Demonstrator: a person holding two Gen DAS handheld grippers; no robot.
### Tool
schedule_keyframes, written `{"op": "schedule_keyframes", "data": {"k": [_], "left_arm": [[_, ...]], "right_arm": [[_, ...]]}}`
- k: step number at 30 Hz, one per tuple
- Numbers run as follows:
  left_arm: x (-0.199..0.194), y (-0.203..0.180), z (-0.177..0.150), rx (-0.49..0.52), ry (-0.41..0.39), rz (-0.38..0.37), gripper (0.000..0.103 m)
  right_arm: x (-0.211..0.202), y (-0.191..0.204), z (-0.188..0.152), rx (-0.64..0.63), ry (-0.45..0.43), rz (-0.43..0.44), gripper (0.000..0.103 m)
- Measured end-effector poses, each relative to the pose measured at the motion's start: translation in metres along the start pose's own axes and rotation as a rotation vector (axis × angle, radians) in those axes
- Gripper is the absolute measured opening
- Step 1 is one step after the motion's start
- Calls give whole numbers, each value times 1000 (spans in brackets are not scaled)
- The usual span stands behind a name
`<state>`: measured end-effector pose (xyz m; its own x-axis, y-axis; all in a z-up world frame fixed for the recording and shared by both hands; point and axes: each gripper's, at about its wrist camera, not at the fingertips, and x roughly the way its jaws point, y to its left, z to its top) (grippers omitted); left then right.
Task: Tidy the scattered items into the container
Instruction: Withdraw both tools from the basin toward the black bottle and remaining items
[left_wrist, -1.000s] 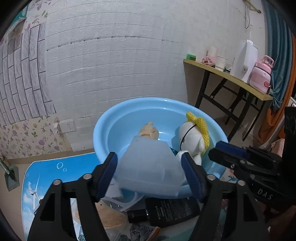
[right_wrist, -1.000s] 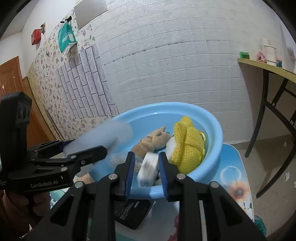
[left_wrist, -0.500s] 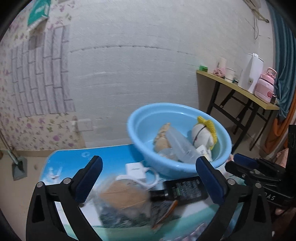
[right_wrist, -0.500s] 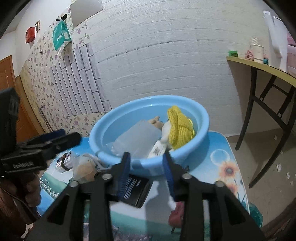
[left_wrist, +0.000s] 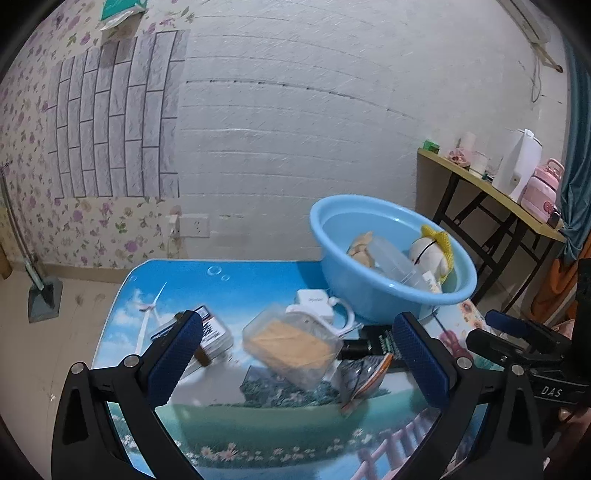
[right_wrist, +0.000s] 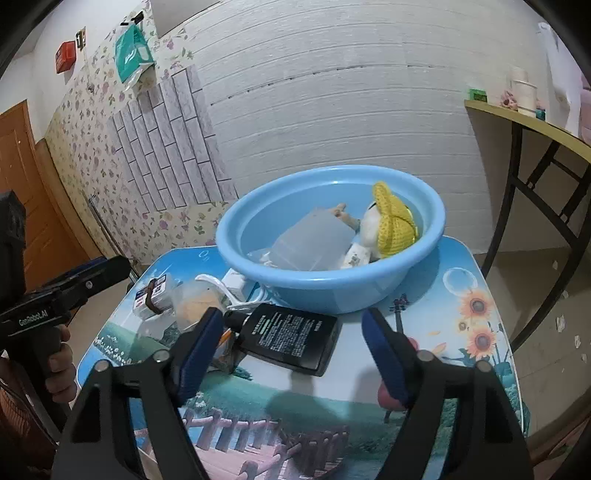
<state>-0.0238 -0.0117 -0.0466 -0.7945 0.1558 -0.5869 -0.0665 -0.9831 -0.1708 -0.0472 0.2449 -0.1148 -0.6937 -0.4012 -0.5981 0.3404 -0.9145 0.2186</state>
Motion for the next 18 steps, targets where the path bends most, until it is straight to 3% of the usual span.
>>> {"op": "schedule_keyframes", "data": {"k": [10,18], "left_arm": [[2,15,-10,-9,9,66,103],[4,23,-14,0,8,72,103]], "right_arm": [[12,8,-6,-19,52,11,85],[19,4,-9,-7,78,15,85]]}}
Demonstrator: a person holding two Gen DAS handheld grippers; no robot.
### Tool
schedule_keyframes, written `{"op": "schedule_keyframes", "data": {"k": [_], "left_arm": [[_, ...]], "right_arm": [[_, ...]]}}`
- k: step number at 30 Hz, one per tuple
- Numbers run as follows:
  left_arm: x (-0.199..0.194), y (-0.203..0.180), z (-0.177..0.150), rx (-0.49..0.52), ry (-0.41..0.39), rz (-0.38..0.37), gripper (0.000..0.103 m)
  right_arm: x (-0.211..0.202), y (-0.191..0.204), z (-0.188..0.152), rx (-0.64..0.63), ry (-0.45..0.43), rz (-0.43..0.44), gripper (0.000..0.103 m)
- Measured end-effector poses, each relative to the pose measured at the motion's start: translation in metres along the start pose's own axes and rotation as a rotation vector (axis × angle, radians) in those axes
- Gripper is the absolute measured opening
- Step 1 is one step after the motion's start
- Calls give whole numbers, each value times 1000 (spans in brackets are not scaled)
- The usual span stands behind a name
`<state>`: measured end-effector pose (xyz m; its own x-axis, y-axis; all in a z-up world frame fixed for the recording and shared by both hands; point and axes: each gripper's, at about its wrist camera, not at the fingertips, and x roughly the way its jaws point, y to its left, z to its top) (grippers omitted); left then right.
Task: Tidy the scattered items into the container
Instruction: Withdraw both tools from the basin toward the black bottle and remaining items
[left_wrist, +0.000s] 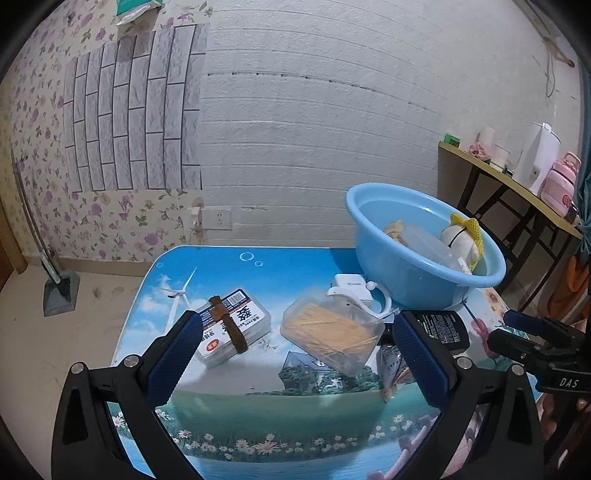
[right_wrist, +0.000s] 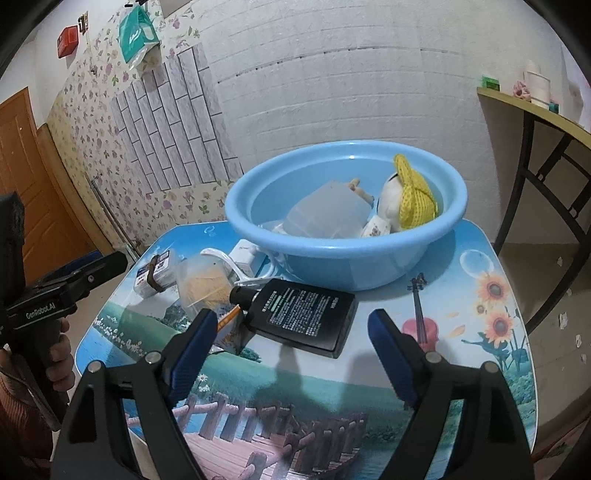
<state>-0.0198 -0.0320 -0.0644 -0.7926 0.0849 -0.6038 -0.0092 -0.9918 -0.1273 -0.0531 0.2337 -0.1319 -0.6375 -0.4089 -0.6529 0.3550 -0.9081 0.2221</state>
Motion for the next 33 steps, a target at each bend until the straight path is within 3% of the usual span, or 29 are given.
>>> {"op": "schedule_keyframes", "data": {"k": [17,25,28,30,33], "left_arm": [[15,25,-11,-43,53,47,103],[25,32,-17,-4,72,96,103],[28,35,-19,-2,83,96,103],[31,37,-20,-7,92,94,103],[35,40,-21,-10,102,96,103]], "right_arm": [[16,-5,-7,30,51,-19,85],[27,-11,-10,54,74,-41,87],[31,-11,-11,60,79,-45,90],[35,-11,-11,59,94,-40,103],[39,-10,-12,56,99,-48,103]]}}
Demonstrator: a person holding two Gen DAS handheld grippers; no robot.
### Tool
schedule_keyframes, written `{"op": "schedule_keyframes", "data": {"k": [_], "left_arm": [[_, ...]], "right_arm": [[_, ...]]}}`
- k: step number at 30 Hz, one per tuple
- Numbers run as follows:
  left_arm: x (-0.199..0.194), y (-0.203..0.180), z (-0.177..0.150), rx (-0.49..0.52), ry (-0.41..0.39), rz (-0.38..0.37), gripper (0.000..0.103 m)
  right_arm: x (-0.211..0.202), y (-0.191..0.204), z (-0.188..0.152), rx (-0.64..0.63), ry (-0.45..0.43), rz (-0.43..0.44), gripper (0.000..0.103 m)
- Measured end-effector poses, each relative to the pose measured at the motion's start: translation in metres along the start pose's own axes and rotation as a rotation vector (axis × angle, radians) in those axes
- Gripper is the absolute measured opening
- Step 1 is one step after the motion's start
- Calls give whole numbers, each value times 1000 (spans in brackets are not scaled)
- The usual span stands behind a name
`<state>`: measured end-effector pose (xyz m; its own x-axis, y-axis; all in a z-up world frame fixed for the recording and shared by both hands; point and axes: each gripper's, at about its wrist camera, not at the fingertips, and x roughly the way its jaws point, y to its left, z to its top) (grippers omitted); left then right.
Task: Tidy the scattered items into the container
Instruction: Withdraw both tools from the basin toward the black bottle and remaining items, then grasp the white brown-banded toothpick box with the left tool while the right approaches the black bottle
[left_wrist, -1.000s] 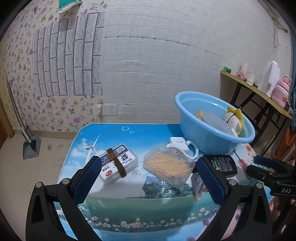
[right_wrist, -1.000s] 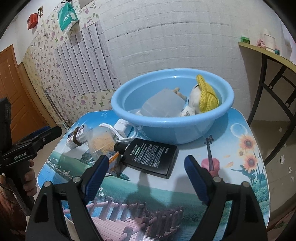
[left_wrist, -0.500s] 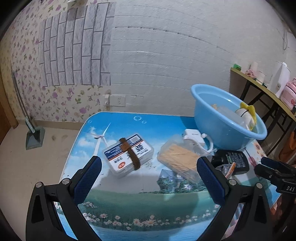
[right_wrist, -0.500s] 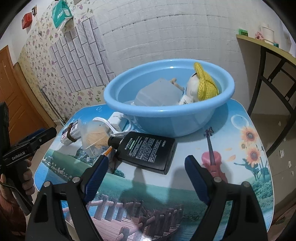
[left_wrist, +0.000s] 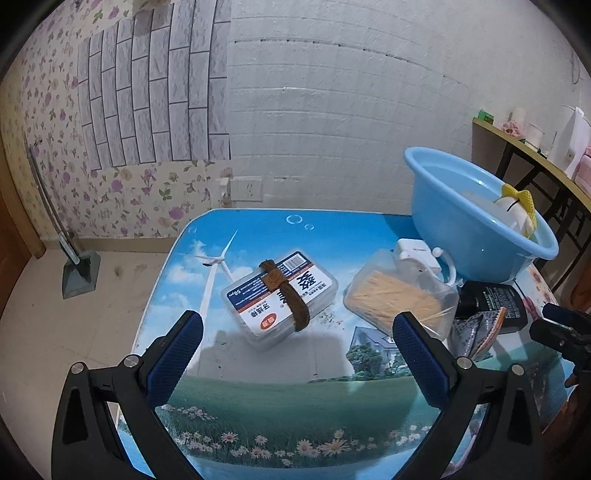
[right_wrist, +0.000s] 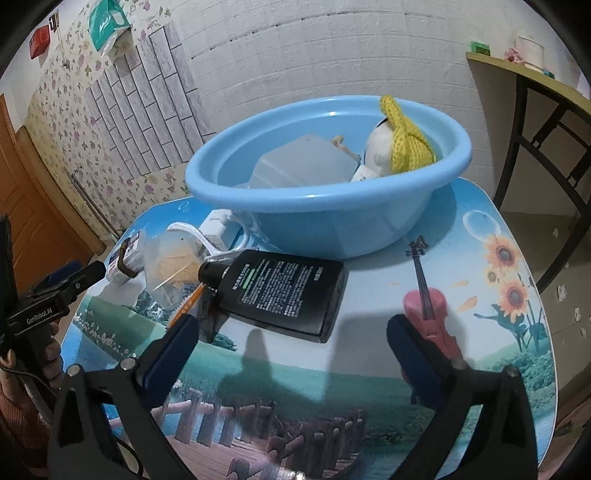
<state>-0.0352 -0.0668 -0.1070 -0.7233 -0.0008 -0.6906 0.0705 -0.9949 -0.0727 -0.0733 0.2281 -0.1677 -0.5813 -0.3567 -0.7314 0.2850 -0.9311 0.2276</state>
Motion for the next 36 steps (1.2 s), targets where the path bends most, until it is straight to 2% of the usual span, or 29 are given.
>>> {"op": "schedule_keyframes", "data": {"k": [23,29,36], "left_arm": [[21,29,2,14,21,9,103],[29,25,8,113,14,-9,103],[49,15,18,199,56,-48,103]], "right_arm": [[26,13,6,-21,18,-28,103],[33,20,9,-25,35,-32,103],[43,32,12,-33,58,-42,103]]}}
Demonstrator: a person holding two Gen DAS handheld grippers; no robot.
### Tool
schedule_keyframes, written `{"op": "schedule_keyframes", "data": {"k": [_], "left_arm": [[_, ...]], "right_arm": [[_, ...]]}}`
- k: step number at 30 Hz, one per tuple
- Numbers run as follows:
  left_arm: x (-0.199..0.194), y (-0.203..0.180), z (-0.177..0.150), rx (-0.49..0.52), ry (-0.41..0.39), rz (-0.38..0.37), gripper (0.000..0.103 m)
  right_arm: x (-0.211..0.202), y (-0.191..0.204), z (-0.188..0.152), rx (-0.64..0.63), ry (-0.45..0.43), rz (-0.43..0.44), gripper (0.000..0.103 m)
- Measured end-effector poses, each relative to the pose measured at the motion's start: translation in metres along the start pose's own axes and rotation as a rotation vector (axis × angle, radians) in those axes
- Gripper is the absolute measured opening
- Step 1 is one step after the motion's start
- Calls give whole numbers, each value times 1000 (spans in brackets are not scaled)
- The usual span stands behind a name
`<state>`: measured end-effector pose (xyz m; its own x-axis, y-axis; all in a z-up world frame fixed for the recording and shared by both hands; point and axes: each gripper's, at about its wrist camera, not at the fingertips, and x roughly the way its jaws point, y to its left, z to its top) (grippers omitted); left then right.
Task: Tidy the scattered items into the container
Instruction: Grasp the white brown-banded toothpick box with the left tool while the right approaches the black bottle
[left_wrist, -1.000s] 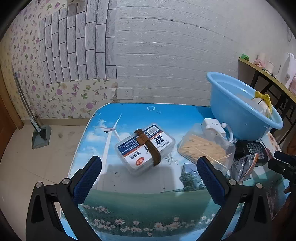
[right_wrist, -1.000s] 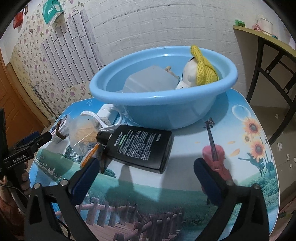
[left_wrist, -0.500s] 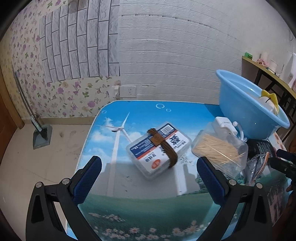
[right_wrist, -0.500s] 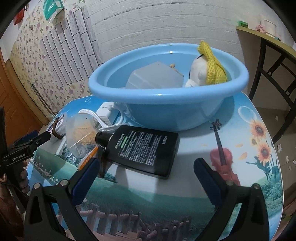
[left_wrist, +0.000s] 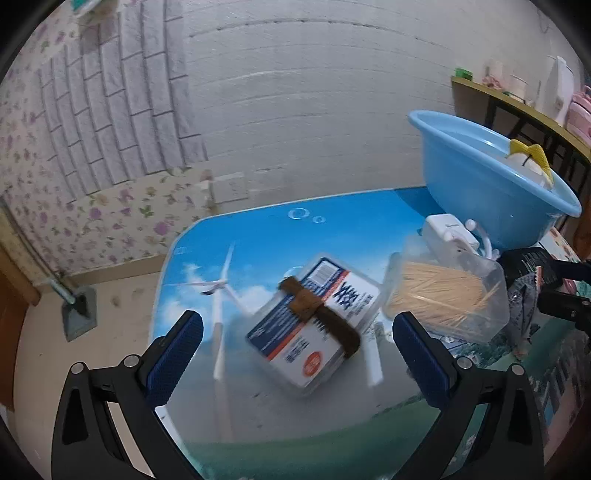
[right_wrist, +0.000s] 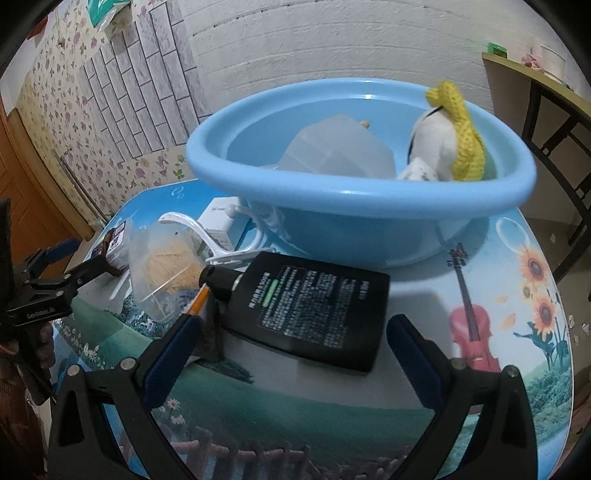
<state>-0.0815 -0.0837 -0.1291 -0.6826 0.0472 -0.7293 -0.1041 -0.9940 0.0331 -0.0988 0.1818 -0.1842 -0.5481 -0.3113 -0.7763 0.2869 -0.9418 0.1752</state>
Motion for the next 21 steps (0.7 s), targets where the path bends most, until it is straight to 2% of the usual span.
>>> {"op": "schedule_keyframes", "data": {"k": [4,6,7,9,13,15,21], "left_arm": [[4,-5,4,23,13,-40,100],[3,-7,3,27,13,-55,73],[2,-8,2,31,9,-36,70],[-1,-8,0,34,4,-48,62],[-8,-9,-6,38,2,-58,60],[-12,-9,-9,36,3,-54,60],[-22,-10,-17,21,8,-49,59]], "right_arm": [[4,1,2,9,4,-11,103],[7,0,3,20,10,-12,103],[9,0,3,26,18,-22,103],[11,-1,3,25,29,-30,103],[13,0,0,9,30,-48,103],[11,-1,0,9,21,-38,96],[7,-3,0,12,13,-30,85]]}}
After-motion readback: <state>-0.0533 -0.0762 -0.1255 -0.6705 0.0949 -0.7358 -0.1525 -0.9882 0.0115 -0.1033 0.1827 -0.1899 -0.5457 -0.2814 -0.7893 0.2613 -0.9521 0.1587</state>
